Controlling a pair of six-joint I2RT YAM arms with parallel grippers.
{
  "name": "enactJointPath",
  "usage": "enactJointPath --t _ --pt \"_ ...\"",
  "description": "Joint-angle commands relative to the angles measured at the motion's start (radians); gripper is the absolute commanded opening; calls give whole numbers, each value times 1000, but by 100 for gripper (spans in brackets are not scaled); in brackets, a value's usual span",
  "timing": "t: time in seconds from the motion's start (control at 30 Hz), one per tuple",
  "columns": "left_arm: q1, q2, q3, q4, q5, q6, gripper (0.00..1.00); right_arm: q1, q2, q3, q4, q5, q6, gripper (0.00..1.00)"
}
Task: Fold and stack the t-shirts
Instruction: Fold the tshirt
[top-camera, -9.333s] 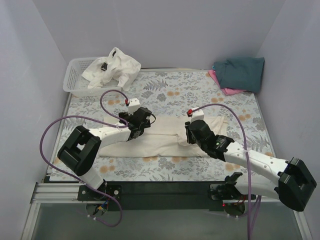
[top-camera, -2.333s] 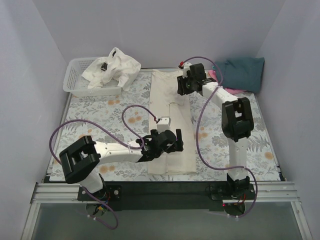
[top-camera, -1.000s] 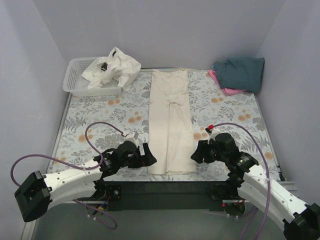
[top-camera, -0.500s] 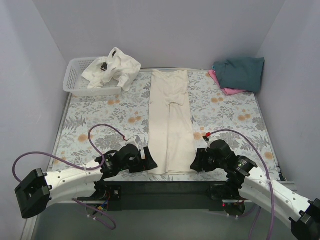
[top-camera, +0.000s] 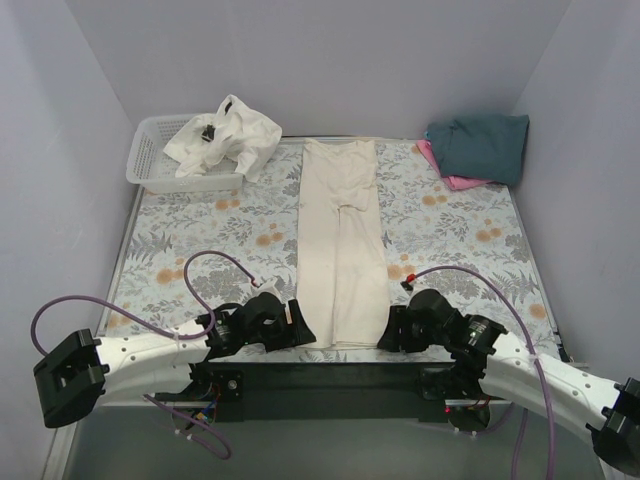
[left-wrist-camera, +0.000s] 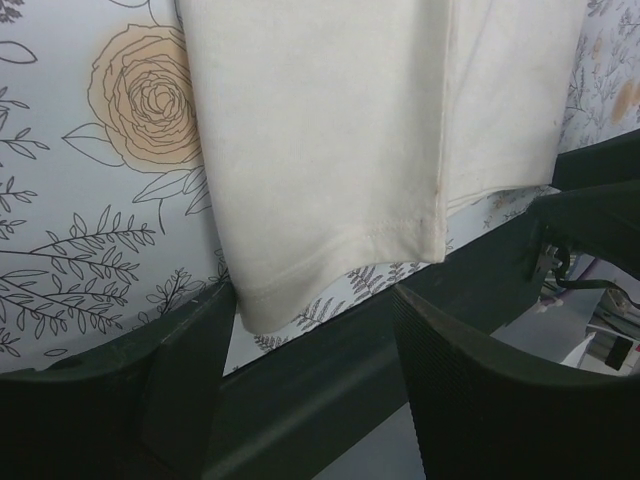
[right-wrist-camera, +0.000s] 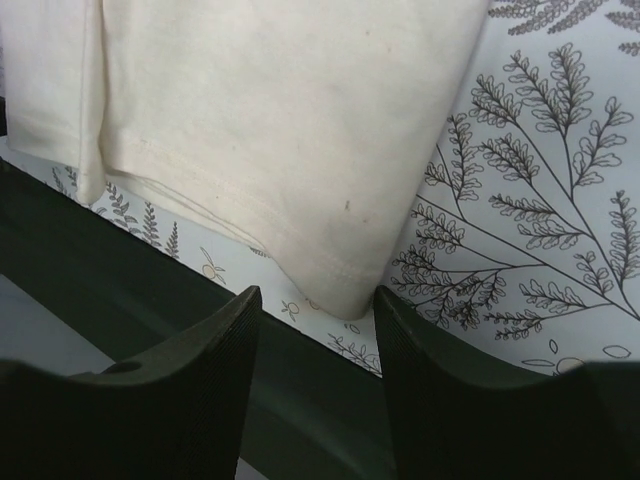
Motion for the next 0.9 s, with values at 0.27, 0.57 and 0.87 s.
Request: enactJointPath --t 0.27,0.57,0.87 --pt "-36 48 -24 -117 12 -21 46 33 44 -11 80 66 35 38" --pt "-44 31 -27 -176 -18 -26 36 42 62 -14 98 78 42 35" --pt "-44 48 -20 -162 -96 -29 0 47 70 -11 112 94 36 31"
